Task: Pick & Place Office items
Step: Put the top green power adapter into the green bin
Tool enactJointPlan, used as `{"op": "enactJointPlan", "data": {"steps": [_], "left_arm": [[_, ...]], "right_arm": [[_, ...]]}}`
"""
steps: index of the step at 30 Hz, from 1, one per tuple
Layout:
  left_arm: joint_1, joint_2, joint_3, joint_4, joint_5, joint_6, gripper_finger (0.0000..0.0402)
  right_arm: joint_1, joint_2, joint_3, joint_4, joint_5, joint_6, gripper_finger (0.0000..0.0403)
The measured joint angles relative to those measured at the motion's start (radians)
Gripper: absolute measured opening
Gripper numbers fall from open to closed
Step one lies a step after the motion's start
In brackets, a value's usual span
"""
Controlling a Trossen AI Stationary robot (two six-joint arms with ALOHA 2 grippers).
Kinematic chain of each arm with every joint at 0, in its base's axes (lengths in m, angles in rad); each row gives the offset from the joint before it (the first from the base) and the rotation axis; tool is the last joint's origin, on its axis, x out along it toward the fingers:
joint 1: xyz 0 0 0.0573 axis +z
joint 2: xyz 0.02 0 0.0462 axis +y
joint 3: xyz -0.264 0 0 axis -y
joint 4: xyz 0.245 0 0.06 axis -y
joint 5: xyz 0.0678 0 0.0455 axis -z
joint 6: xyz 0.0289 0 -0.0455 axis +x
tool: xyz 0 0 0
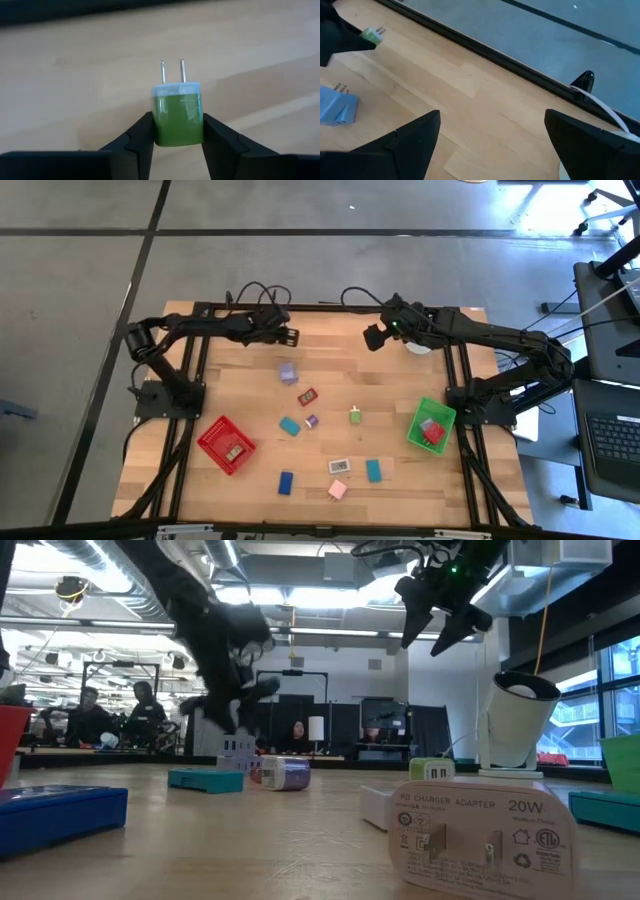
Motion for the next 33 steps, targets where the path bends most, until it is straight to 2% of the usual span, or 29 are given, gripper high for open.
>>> {"op": "enactJointPlan", "data": {"steps": [7,13,16,21,26,28,33], "left_arm": [[-0.068,-0.121,0.038,0.128,-0.014,0.214,0.0132],[-0.151,-0.209,0.039,0.238,-0.027,0.47,0.0133],[-0.196,-0.232,0.039,0.271,-0.085,0.592,0.0133],[-0.253,-0.236,0.039,0.321,-0.197,0.733,0.0134],[-0.292,-0.224,0.039,0.379,-0.228,0.805,0.0134],[-0.305,-0.225,0.039,0.406,-0.238,0.808,0.0134],[-0.323,-0.225,0.039,0.436,-0.253,0.808,0.0134]], "right_arm": [[0.0,0.0,0.0,0.051,-0.053,0.079,0.0362],[0.0,0.0,0.0,0.246,-0.178,0.104,0.0362],[0.0,0.0,0.0,0.351,-0.215,0.115,0.0362],[0.0,0.003,0.0,0.472,-0.217,0.213,0.0362],[0.0,0.032,0.002,0.521,-0.243,0.245,0.0362],[-0.001,0.054,0.0,0.525,-0.277,0.265,0.0362],[-0.001,0.125,0.0,0.666,-0.407,0.271,0.0362]]}}
